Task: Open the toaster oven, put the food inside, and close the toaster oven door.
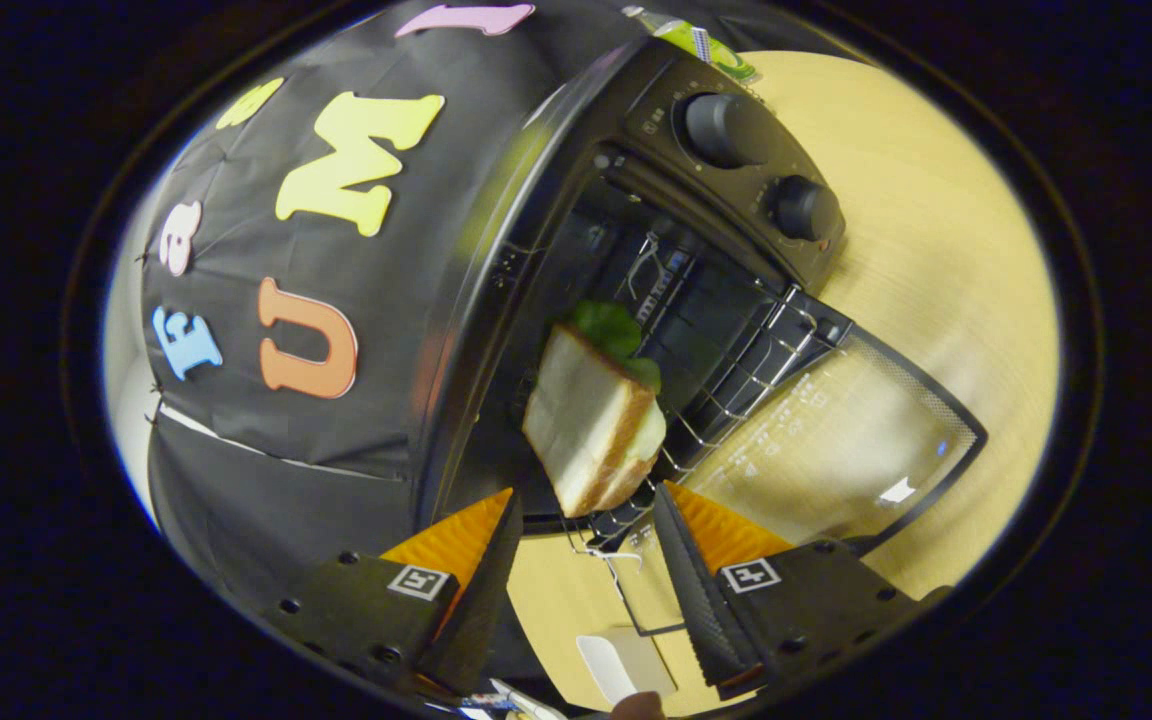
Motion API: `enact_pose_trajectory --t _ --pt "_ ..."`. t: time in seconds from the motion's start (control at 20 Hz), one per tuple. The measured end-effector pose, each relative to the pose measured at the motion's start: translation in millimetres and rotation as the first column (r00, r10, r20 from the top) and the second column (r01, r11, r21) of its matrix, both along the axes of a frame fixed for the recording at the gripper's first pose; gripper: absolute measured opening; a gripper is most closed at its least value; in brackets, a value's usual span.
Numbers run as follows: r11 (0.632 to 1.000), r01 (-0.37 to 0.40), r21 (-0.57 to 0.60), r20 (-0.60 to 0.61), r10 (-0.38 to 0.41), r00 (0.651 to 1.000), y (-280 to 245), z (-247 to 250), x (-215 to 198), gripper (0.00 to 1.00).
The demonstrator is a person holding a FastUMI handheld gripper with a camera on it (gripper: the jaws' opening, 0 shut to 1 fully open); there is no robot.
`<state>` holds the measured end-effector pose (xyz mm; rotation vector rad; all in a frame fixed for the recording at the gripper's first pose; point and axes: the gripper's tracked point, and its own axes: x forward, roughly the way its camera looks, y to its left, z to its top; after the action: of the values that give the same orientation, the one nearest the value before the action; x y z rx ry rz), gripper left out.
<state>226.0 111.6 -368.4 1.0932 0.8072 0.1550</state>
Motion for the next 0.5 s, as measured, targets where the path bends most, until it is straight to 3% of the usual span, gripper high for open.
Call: enact_pose_trajectory --t 0.05,0.2,0.35,0.5 --pt "1.000 -0.015 -0.028 0.009 0.016 1.000 0.8 6.4 -8.0 0.84" --pt "0.972 -0.116 -0.204 0.023 0.123 0.992 -2.1 18.9 -42.9 1.00" --pt "0.885 -0.184 -0.427 0.054 0.228 0.972 -15.2 29.1 -74.7 1.00" --pt "0.807 -0.191 -0.559 0.078 0.281 0.957 -25.0 43.3 -102.2 1.00"
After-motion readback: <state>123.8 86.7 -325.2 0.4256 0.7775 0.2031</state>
